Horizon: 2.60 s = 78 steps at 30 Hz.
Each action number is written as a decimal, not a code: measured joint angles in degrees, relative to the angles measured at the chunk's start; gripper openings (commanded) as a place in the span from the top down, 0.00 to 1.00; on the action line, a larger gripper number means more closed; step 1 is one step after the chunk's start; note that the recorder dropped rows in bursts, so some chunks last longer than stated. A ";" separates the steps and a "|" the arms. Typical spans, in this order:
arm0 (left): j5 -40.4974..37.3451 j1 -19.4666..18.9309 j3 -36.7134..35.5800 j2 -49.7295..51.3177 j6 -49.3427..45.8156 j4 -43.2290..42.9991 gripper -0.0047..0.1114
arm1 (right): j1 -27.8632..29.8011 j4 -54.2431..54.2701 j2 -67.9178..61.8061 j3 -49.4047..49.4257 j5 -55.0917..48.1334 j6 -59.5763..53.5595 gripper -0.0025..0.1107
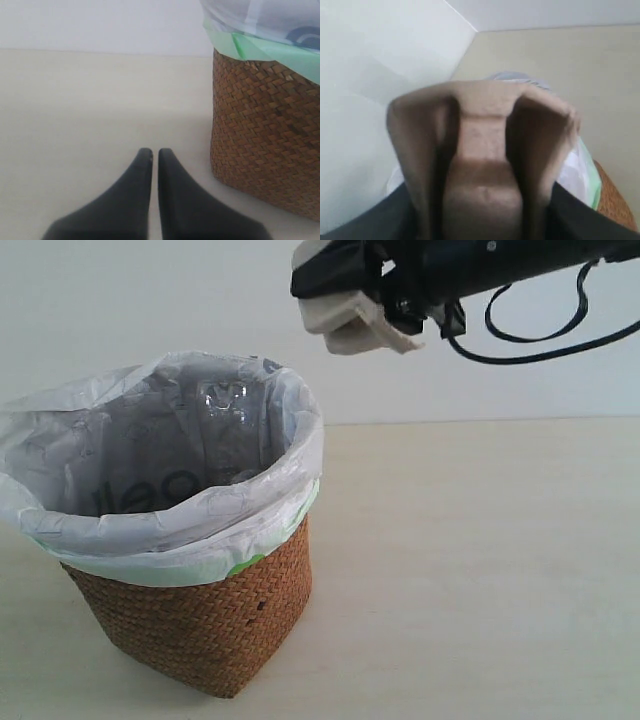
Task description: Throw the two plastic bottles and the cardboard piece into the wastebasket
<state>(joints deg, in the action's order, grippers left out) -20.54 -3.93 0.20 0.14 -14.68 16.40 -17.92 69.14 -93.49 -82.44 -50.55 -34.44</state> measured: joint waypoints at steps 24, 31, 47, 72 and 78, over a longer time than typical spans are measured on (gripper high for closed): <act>0.00 0.00 0.00 0.00 0.00 0.00 0.93 | -5.75 -28.16 0.96 -6.44 8.67 24.39 0.25; 0.00 0.00 0.00 0.00 0.00 0.00 0.93 | -7.84 -15.83 1.28 -14.53 9.59 21.10 0.22; 0.00 0.00 0.00 0.00 0.00 0.00 0.93 | -7.84 -68.06 1.18 -14.54 -3.04 47.86 0.37; 0.00 0.00 0.00 0.00 0.00 0.00 0.93 | -7.84 -73.43 38.58 33.24 16.80 45.51 0.95; 0.00 0.00 0.00 0.00 0.00 0.00 0.93 | -7.84 -73.55 49.51 47.30 26.56 50.02 0.95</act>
<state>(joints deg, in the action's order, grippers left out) -20.54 -3.93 0.20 0.14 -14.68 16.40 -25.76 -4.41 -43.98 -35.14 -23.99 15.57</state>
